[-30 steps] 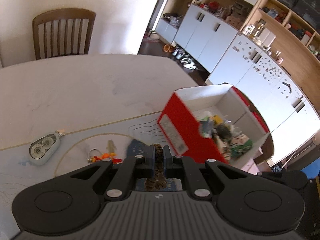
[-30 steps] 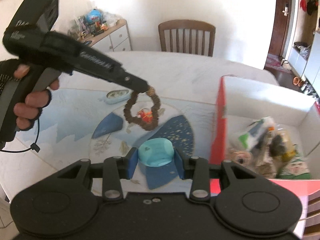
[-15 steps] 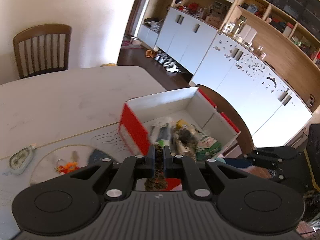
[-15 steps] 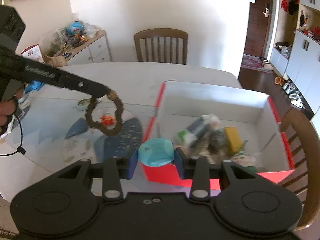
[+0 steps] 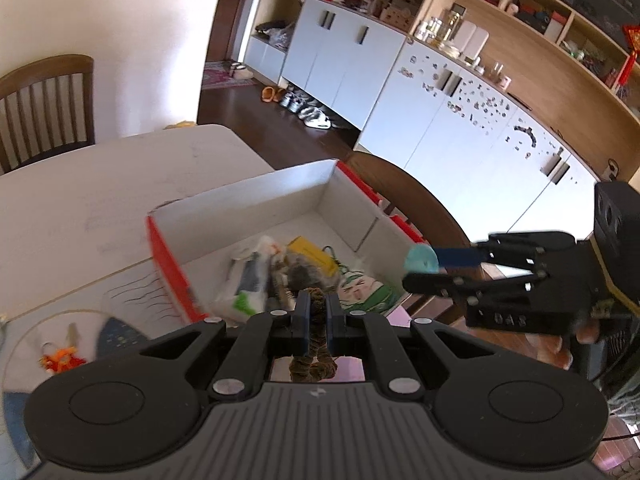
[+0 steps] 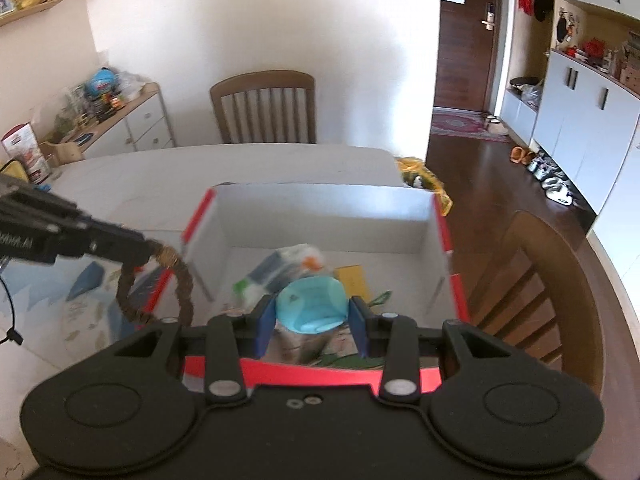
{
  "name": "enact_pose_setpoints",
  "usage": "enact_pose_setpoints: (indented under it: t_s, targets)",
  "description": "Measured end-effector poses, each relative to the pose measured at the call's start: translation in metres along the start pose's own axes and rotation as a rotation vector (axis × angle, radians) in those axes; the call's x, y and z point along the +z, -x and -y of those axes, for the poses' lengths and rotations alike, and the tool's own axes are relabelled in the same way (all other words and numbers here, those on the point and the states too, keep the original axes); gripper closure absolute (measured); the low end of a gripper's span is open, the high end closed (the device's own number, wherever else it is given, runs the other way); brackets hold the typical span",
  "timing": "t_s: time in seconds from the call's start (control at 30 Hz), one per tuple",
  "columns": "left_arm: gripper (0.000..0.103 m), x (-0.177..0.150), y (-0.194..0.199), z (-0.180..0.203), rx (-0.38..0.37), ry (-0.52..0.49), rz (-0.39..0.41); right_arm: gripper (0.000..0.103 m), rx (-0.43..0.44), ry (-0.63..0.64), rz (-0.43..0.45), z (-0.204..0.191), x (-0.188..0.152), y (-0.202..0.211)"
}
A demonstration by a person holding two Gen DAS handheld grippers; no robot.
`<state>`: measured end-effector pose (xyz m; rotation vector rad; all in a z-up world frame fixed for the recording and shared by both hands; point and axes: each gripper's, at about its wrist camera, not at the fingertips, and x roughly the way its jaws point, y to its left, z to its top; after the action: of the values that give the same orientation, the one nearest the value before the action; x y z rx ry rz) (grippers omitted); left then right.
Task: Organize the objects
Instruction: 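Carry the wreath keychain into the red box with the left gripper while the right gripper carries the teal item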
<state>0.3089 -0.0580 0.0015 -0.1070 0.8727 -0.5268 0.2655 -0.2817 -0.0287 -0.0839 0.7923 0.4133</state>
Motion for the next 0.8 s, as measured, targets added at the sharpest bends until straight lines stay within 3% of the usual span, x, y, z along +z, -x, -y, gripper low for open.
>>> enact_pose_setpoints:
  t_s: [0.33,0.8]
  targets:
    - [0.096,0.007,-0.052,0.021,0.049,0.003,-0.051,0.065,0.009,0.026,-0.033,0.031,0.005,-0.032]
    - [0.096,-0.004,-0.113,0.001,0.139,0.062,-0.184,0.065,0.057,0.096,-0.164,0.035,0.012,-0.109]
